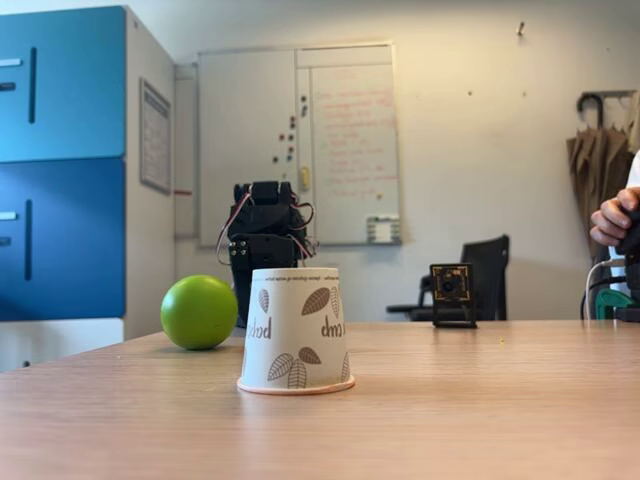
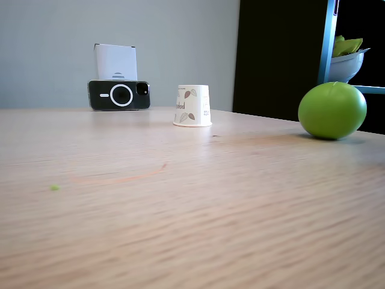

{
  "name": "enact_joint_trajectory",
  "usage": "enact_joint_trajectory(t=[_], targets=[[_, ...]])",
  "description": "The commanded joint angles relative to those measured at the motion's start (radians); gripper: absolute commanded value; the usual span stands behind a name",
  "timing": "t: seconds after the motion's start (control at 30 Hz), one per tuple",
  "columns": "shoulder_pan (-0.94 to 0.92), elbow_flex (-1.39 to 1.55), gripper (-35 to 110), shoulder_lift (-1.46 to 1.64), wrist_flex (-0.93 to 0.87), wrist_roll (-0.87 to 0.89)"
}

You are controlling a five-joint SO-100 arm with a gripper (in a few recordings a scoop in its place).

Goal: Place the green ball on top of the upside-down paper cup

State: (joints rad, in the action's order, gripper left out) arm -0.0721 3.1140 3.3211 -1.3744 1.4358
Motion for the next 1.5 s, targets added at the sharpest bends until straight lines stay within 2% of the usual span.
enact_joint_trajectory(t=[0.0, 0.17, 0.4, 0.53, 0.8, 1.07, 1.47], targets=[[-0.009, -0.014, 0, -0.003, 0.0, 0.018], [-0.037, -0.238, 1, -0.166, -0.071, 0.028], [-0.087, -0.761, 3, -0.525, -0.307, 0.054], [-0.11, -1.026, 4, -0.719, -0.356, 0.049], [-0.071, -1.503, 23, -1.135, -0.442, 0.044], [0.02, -1.578, 43, -1.413, -0.382, 0.0], [0.112, -1.575, 46, -1.69, -0.27, -0.028]])
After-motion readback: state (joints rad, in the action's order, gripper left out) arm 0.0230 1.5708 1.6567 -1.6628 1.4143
